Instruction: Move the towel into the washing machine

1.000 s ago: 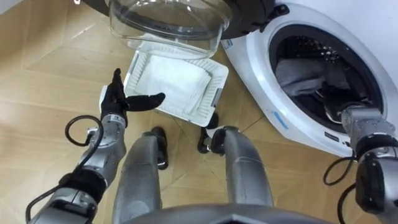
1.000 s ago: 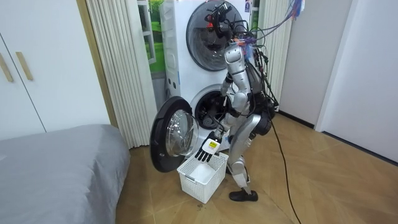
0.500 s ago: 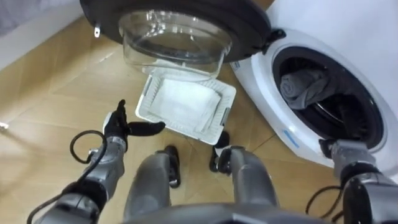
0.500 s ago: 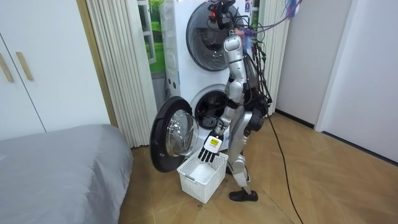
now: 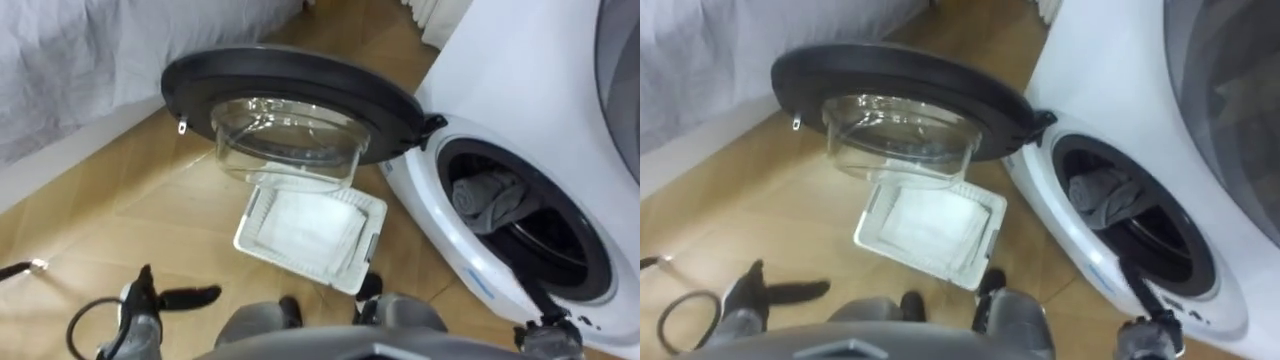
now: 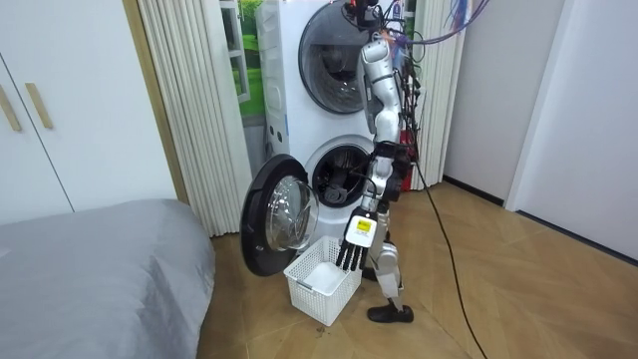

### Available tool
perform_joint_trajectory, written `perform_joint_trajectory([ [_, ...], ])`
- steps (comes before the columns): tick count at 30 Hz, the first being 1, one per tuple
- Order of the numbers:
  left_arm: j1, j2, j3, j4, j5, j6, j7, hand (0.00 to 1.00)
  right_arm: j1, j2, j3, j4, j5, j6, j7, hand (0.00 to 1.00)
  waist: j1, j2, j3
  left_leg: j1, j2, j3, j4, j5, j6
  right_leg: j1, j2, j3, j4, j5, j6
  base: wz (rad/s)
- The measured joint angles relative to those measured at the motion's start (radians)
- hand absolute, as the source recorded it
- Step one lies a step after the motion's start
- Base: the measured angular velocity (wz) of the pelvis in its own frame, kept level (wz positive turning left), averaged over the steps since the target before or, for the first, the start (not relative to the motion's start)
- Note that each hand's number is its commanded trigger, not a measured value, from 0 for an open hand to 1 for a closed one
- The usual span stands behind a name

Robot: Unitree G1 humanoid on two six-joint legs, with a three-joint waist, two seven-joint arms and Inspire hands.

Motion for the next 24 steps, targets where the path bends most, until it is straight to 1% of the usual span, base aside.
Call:
perform_joint_trajectory([
  [1, 0.010, 0.000, 0.008, 0.000, 0.020, 0.003, -0.005, 0.00, 0.004, 0.007, 0.016, 0.001, -0.090, 0.012, 0.017, 0.00, -0.001, -0.006, -0.0046, 0.025, 0.001, 0.000, -0.013, 0.001, -0.002, 0.024, 0.005, 0.002, -0.011, 0.000, 0.000, 0.00],
  [2, 0.018, -0.001, 0.011, 0.000, 0.032, 0.006, -0.007, 0.00, 0.007, 0.017, 0.034, 0.002, -0.150, 0.022, 0.035, 0.00, -0.002, -0.011, -0.0060, 0.053, 0.002, -0.001, -0.023, 0.003, -0.004, 0.053, 0.010, 0.001, -0.025, 0.000, 0.001, 0.00],
  [3, 0.022, -0.003, 0.011, 0.000, 0.042, 0.007, -0.009, 0.00, 0.010, 0.020, 0.047, 0.002, -0.170, 0.027, 0.045, 0.00, -0.003, -0.013, -0.0070, 0.065, 0.003, -0.002, -0.028, 0.003, -0.005, 0.068, 0.012, 0.000, -0.034, 0.000, 0.002, 0.10],
  [5, 0.023, -0.023, 0.020, -0.005, 0.073, 0.022, -0.013, 0.00, 0.016, 0.026, 0.087, 0.005, -0.256, 0.042, 0.095, 0.00, -0.014, -0.012, -0.0100, 0.101, 0.003, -0.011, -0.045, 0.003, -0.005, 0.115, 0.017, -0.001, -0.061, 0.002, 0.009, 0.17],
  [7, 0.020, -0.037, 0.024, -0.006, 0.113, 0.025, -0.016, 0.00, 0.016, 0.038, 0.089, 0.019, -0.313, 0.052, 0.133, 0.00, -0.014, -0.011, -0.0091, 0.120, 0.003, -0.014, -0.056, 0.003, -0.005, 0.137, 0.020, -0.002, -0.071, 0.003, 0.011, 0.05],
  [9, 0.021, -0.042, 0.022, -0.006, 0.132, 0.026, -0.023, 0.00, 0.016, 0.046, 0.097, 0.032, -0.357, 0.059, 0.166, 0.00, -0.013, -0.012, -0.0111, 0.137, 0.003, -0.017, -0.066, 0.003, -0.005, 0.148, 0.022, 0.001, -0.072, 0.002, 0.012, 0.00],
  [10, 0.022, -0.043, 0.020, -0.005, 0.131, 0.027, -0.028, 0.00, 0.021, 0.046, 0.118, 0.036, -0.381, 0.067, 0.183, 0.00, -0.013, -0.008, -0.0091, 0.146, 0.003, -0.018, -0.066, 0.003, -0.005, 0.160, 0.023, -0.001, -0.080, 0.003, 0.012, 0.00],
  [12, 0.023, -0.043, 0.022, 0.000, 0.131, 0.029, -0.034, 0.00, 0.028, 0.048, 0.136, 0.038, -0.423, 0.075, 0.200, 0.00, -0.008, -0.008, -0.0082, 0.167, 0.004, -0.018, -0.072, 0.003, -0.005, 0.177, 0.026, 0.001, -0.084, 0.003, 0.012, 0.00],
  [14, 0.025, -0.043, 0.028, 0.002, 0.132, 0.047, -0.043, 0.00, 0.035, 0.049, 0.135, 0.043, -0.449, 0.079, 0.220, 0.00, -0.010, -0.007, -0.0047, 0.191, 0.004, -0.021, -0.079, 0.003, -0.005, 0.198, 0.028, 0.001, -0.088, 0.003, 0.013, 0.00],
  [15, 0.025, -0.043, 0.035, 0.002, 0.132, 0.049, -0.048, 0.00, 0.034, 0.049, 0.135, 0.047, -0.457, 0.083, 0.224, 0.00, -0.010, -0.008, -0.0046, 0.194, 0.004, -0.024, -0.079, 0.003, -0.005, 0.201, 0.028, 0.001, -0.088, 0.003, 0.013, 0.00],
  [16, 0.024, -0.043, 0.049, 0.003, 0.132, 0.050, -0.054, 0.00, 0.029, 0.049, 0.135, 0.049, -0.471, 0.087, 0.231, 0.00, -0.010, -0.013, -0.0013, 0.204, 0.004, -0.027, -0.080, 0.003, -0.005, 0.213, 0.029, 0.002, -0.092, 0.002, 0.013, 0.00],
  [18, 0.024, -0.042, 0.062, 0.003, 0.132, 0.053, -0.056, 0.00, 0.028, 0.052, 0.135, 0.049, -0.493, 0.090, 0.245, 0.00, -0.009, -0.018, 0.0011, 0.212, 0.003, -0.028, -0.080, 0.003, -0.005, 0.227, 0.029, 0.001, -0.103, 0.002, 0.014, 0.02],
  [20, 0.025, -0.043, 0.068, 0.003, 0.132, 0.070, -0.058, 0.00, 0.027, 0.053, 0.125, 0.046, -0.521, 0.098, 0.261, 0.00, -0.010, -0.025, 0.0028, 0.220, 0.003, -0.028, -0.086, 0.002, -0.005, 0.231, 0.030, 0.003, -0.101, 0.002, 0.015, 0.00],
  [24, 0.032, -0.043, 0.080, 0.006, 0.131, 0.085, -0.059, 0.00, 0.026, 0.053, 0.119, 0.037, -0.540, 0.110, 0.261, 0.00, -0.009, -0.026, 0.0019, 0.223, 0.003, -0.028, -0.091, 0.002, -0.005, 0.232, 0.030, 0.003, -0.099, 0.002, 0.015, 0.00],
])
